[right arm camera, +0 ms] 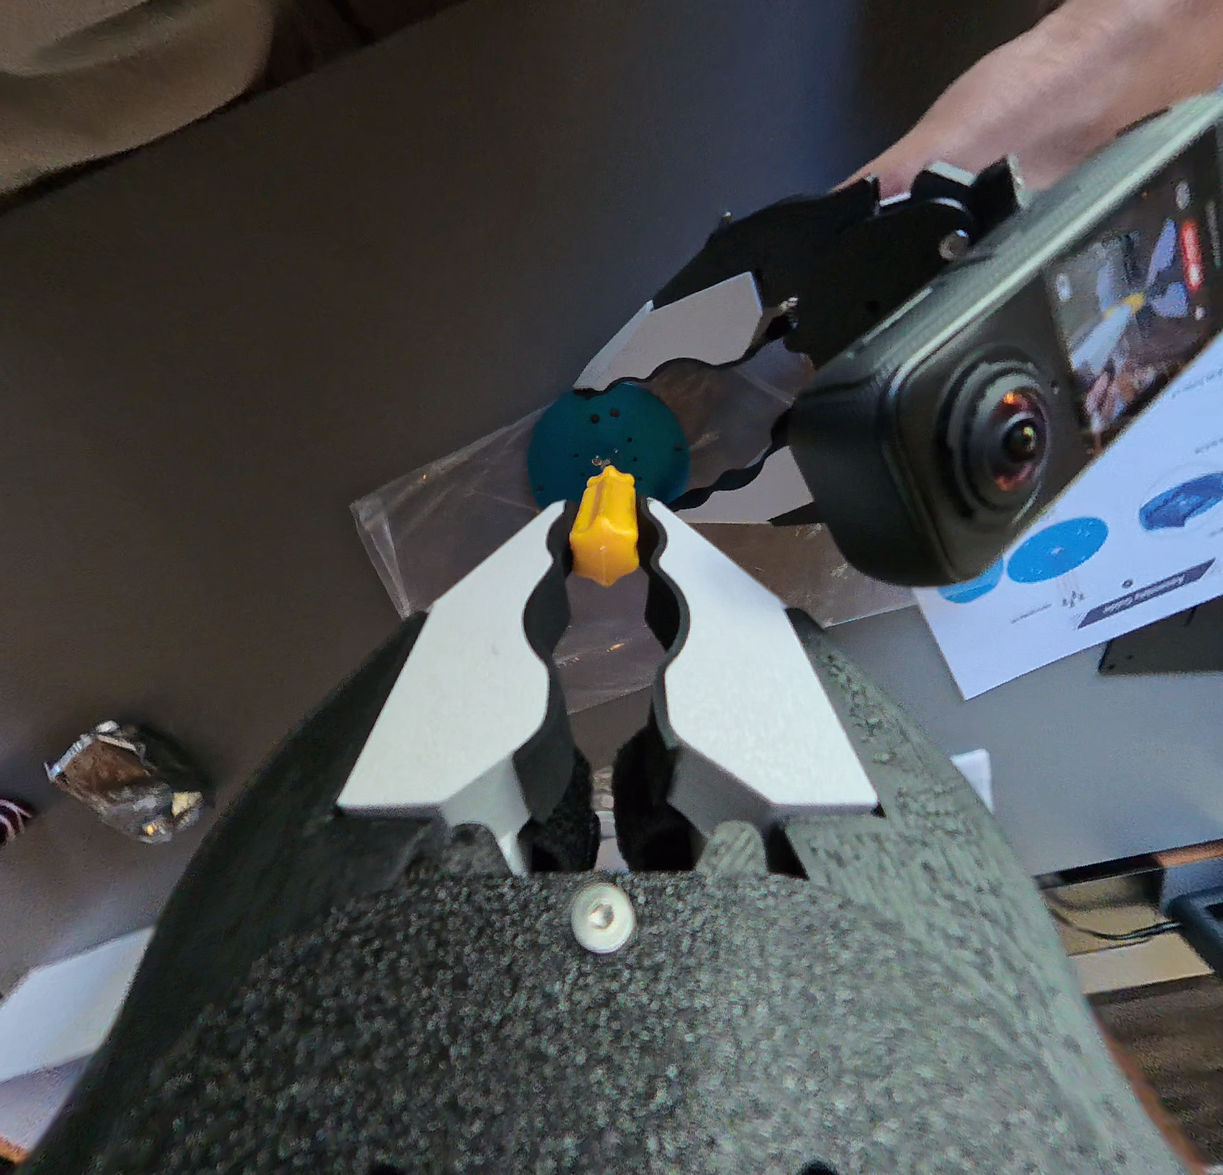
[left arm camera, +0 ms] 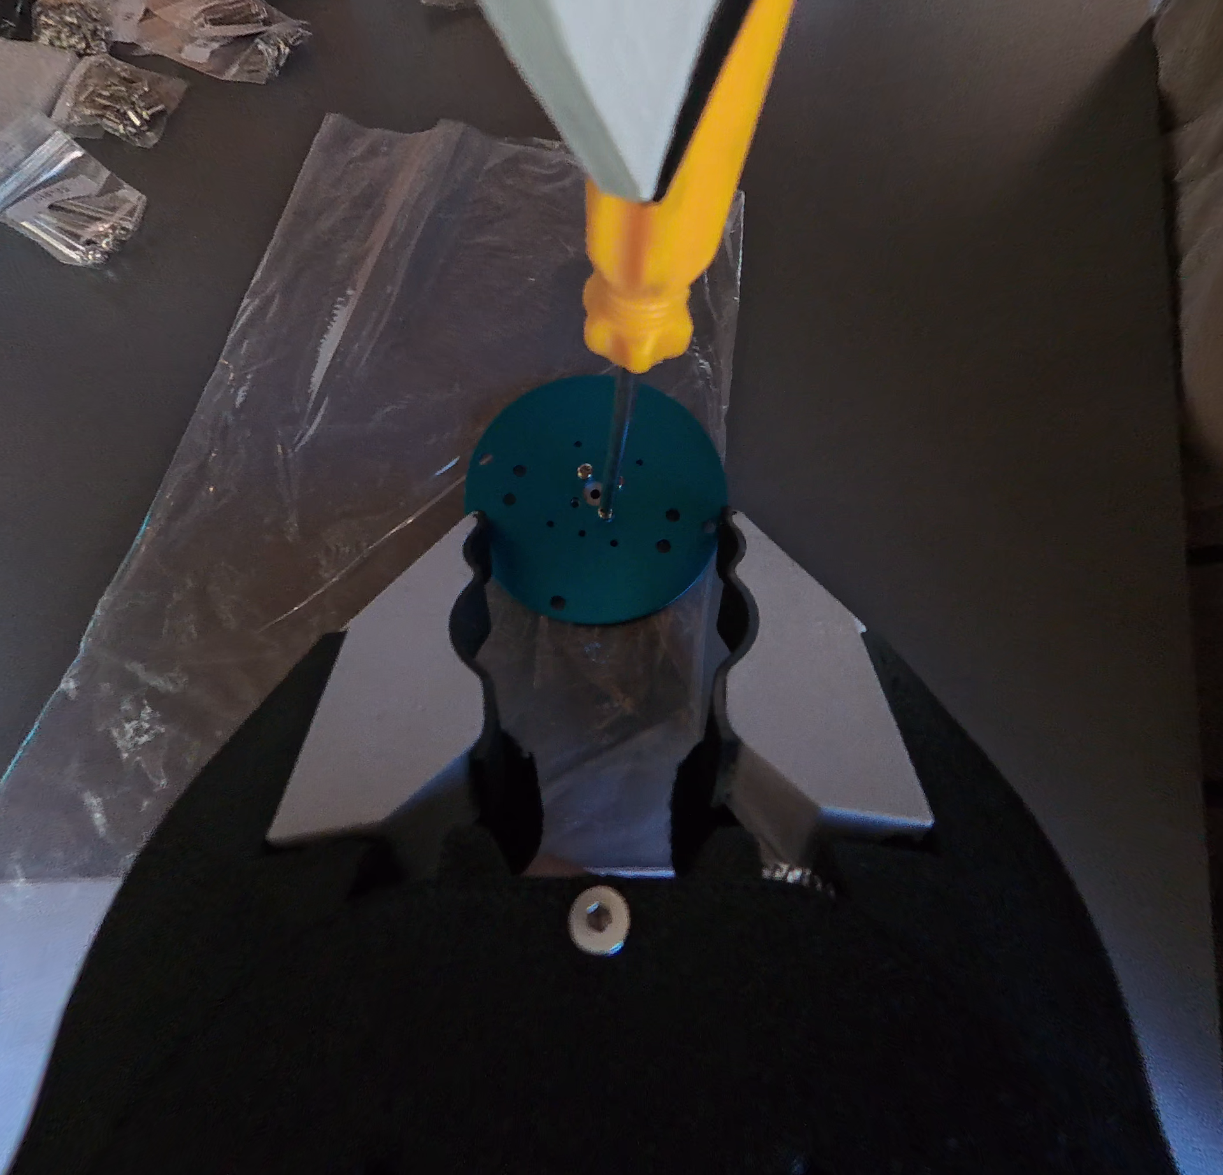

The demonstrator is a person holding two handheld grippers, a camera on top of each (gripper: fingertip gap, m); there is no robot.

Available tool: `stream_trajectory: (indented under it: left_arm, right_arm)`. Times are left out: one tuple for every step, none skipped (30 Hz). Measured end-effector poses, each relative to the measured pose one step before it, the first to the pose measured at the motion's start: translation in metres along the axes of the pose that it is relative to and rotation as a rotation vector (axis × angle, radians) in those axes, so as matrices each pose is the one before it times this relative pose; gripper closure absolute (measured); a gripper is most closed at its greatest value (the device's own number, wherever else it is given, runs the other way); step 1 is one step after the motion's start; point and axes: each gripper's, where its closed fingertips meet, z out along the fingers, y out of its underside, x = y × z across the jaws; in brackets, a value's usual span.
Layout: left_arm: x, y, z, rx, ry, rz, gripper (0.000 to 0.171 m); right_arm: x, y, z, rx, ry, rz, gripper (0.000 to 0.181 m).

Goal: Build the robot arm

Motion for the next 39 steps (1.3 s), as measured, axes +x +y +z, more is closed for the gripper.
stream_trajectory:
  left_arm:
    - [0.00063, 0.00021, -0.00013, 0.00036, 0.0023, 0.0014, 0.103]
    - [0.00088, 0.00005, -0.00014, 0.00091, 0.0014, 0.0045, 0.105]
    - [0.00112, 0.00009, -0.0002, 0.00098, 0.0014, 0.0041, 0.107]
    - [0.00114, 0.00019, -0.00034, 0.00116, 0.0008, 0.0028, 0.11]
    - [0.00035, 0.00011, -0.00022, 0.00094, -0.0019, 0.0001, 0.111]
    - [-0.00004, -0.00012, 0.00035, -0.00043, -0.0025, -0.0019, 0.11]
    - [0.00005, -0.00019, 0.00056, -0.00179, -0.0015, 0.0001, 0.11]
    - [0.00025, -0.00011, 0.00075, -0.00322, 0.0007, 0.0015, 0.11]
    - [0.00032, -0.00018, 0.00078, -0.00267, 0.0023, -0.0006, 0.11]
    - [0.00034, 0.0005, 0.0011, -0.00807, 0.0044, -0.0029, 0.109]
    - [0.00011, 0.00001, 0.00059, -0.0032, 0.0008, -0.0006, 0.109]
    - [0.00015, 0.0, 0.00044, -0.00138, -0.0029, 0.0018, 0.11]
    - [0.00012, 0.0003, 0.00003, -0.00079, -0.0042, 0.0041, 0.11]
    - [0.00016, 0.00022, -0.00004, -0.0007, -0.0022, 0.0019, 0.111]
    - [0.00016, 0.0001, -0.00005, -0.00075, 0.0009, 0.001, 0.111]
    - [0.00014, 0.0001, 0.00009, -0.00065, 0.0016, -0.0003, 0.111]
    - [-0.00009, 0.00007, 0.0002, -0.0015, -0.0022, 0.0024, 0.112]
    - [0.00005, 0.00008, 0.00015, -0.00131, -0.0049, 0.0065, 0.111]
    - [0.0003, -0.00001, -0.00004, 0.00034, -0.0014, 0.0016, 0.112]
    - [0.0004, 0.00005, -0.00011, 0.00049, 0.0008, 0.0004, 0.113]
    - [0.00032, 0.00002, -0.00005, 0.00024, 0.0009, 0.0002, 0.113]
    - [0.00028, -0.00005, 0.00002, 0.00024, 0.0003, 0.0009, 0.114]
    - [0.00022, -0.00003, 0.00001, 0.00013, -0.0001, 0.0009, 0.114]
    - [0.00019, -0.00011, -0.00005, 0.00021, 0.0002, 0.0006, 0.115]
    - [0.00016, -0.00002, -0.00003, 0.00057, 0.0008, 0.0007, 0.115]
    - [0.0, -0.00016, -0.00006, 0.0011, 0.0009, 0.0019, 0.115]
    - [0.00009, -0.00006, -0.00024, 0.0017, 0.0003, 0.0024, 0.116]
    - [0.0, -0.00003, -0.00007, 0.0011, -0.0009, 0.0011, 0.116]
    - [0.00001, -0.00004, -0.00017, 0.00062, -0.0005, 0.0003, 0.116]
    - [-0.00005, -0.00007, -0.00015, 0.00106, 0.0019, -0.0026, 0.116]
    - [-0.00002, 0.00007, -0.00008, 0.00017, 0.0019, -0.003, 0.116]
    - [0.00002, 0.00007, -0.00008, -0.00001, 0.0, -0.0001, 0.116]
    - [-0.00002, 0.00001, 0.0, -0.00005, -0.0002, -0.0001, 0.116]
    - [0.00004, 0.00006, -0.00007, 0.00003, 0.0001, -0.0004, 0.116]
    - [-0.00002, -0.00001, 0.0, 0.00004, -0.0003, -0.0003, 0.116]
    - [-0.00006, -0.00001, 0.0, 0.00004, -0.0005, -0.0002, 0.116]
    - [0.00008, 0.00004, -0.00007, 0.00008, -0.0008, 0.0001, 0.116]
    - [-0.00008, 0.00007, 0.00007, 0.0, -0.0011, 0.0004, 0.116]
    - [0.0, 0.0, 0.0, -0.00005, -0.0008, -0.0002, 0.116]
  right_arm:
    - [0.00105, 0.00003, 0.00004, 0.0164, 0.0119, 0.041, 0.164]
    - [0.00115, -0.00034, 0.00011, 0.0194, 0.0124, 0.0592, 0.163]
    - [0.00093, 0.00013, 0.00008, 0.0197, 0.0167, 0.0654, 0.163]
    - [0.00025, 0.00097, -0.00028, 0.0113, 0.0194, 0.0627, 0.163]
    - [-0.00084, 0.00055, -0.00015, 0.0109, 0.024, 0.0512, 0.163]
    - [-0.0014, 0.00028, -0.00001, 0.0103, 0.0292, 0.0359, 0.163]
    - [-0.00095, 0.00029, -0.00006, 0.0057, 0.0274, 0.0476, 0.163]
    - [0.00001, 0.00008, 0.00008, 0.0066, 0.023, 0.0681, 0.163]
    - [0.00029, 0.00036, -0.00007, 0.0063, 0.0196, 0.0685, 0.163]
    - [0.00057, 0.00051, -0.00006, 0.0095, 0.0201, 0.0603, 0.163]
    - [0.00013, 0.0004, -0.00012, 0.0121, 0.0182, 0.0576, 0.163]
    - [0.00021, 0.00004, 0.00004, 0.0134, 0.0201, 0.0478, 0.163]
    - [0.00002, -0.00047, 0.00025, 0.0108, 0.0194, 0.0523, 0.163]
    - [-0.00024, -0.001, 0.00047, 0.0082, 0.0214, 0.0373, 0.163]
    - [0.00029, -0.00122, 0.0006, 0.0005, 0.0179, 0.0561, 0.163]
    - [0.00014, -0.00205, 0.00092, 0.0039, 0.0192, 0.0504, 0.163]
    - [-0.00032, -0.00257, 0.0013, 0.0086, 0.0183, 0.0338, 0.163]
    - [-0.00016, -0.00225, 0.00116, 0.0078, 0.014, 0.0377, 0.163]
    - [-0.00002, -0.00164, 0.0009, 0.0087, 0.0138, 0.0292, 0.163]
    - [0.00157, -0.00021, 0.00016, 0.0006, 0.0137, 0.0536, 0.162]
    - [0.00146, -0.00015, 0.00006, 0.0057, 0.0096, 0.0516, 0.163]
    - [0.0003, -0.00021, 0.00011, 0.0148, 0.0094, 0.0197, 0.163]
    - [0.00049, -0.00007, -0.00004, 0.0162, 0.0073, 0.0264, 0.162]
    - [0.00055, 0.00056, -0.00028, 0.0129, 0.0078, 0.0281, 0.162]
    - [0.00059, 0.00088, -0.00063, 0.0085, 0.0079, 0.0176, 0.162]
    - [0.00038, 0.00074, -0.00064, 0.0072, 0.0047, -0.0013, 0.163]
    - [0.00049, 0.00037, -0.00036, 0.0117, 0.0019, -0.006, 0.163]
    - [-0.00014, 0.00061, -0.00069, 0.0108, -0.0032, -0.02, 0.163]
    - [-0.00102, 0.00128, -0.00083, 0.0072, -0.0089, -0.0397, 0.163]
    - [-0.00148, 0.00096, -0.00082, 0.0136, -0.0066, -0.0543, 0.163]
    - [-0.00032, 0.00163, -0.001, 0.0063, -0.0049, -0.0222, 0.163]
    - [0.0006, 0.0008, -0.00144, 0.0043, -0.0091, 0.0013, 0.163]
    - [0.00117, -0.00306, -0.00364, 0.0324, -0.005, -0.0095, 0.163]
    - [0.00183, -0.0042, -0.00564, 0.0396, -0.002, -0.0145, 0.163]
    - [-0.00079, -0.00359, -0.00592, 0.0324, -0.0217, -0.009, 0.163]
    - [-0.0038, -0.00162, -0.00515, 0.018, -0.0402, -0.0013, 0.164]
    - [-0.00375, 0.00026, -0.00373, 0.0053, -0.0391, 0.0044, 0.164]
    - [-0.00198, 0.00151, -0.00175, -0.0006, -0.0239, 0.0018, 0.164]
    - [0.00124, 0.00273, 0.00023, -0.0083, -0.0002, 0.0007, 0.164]
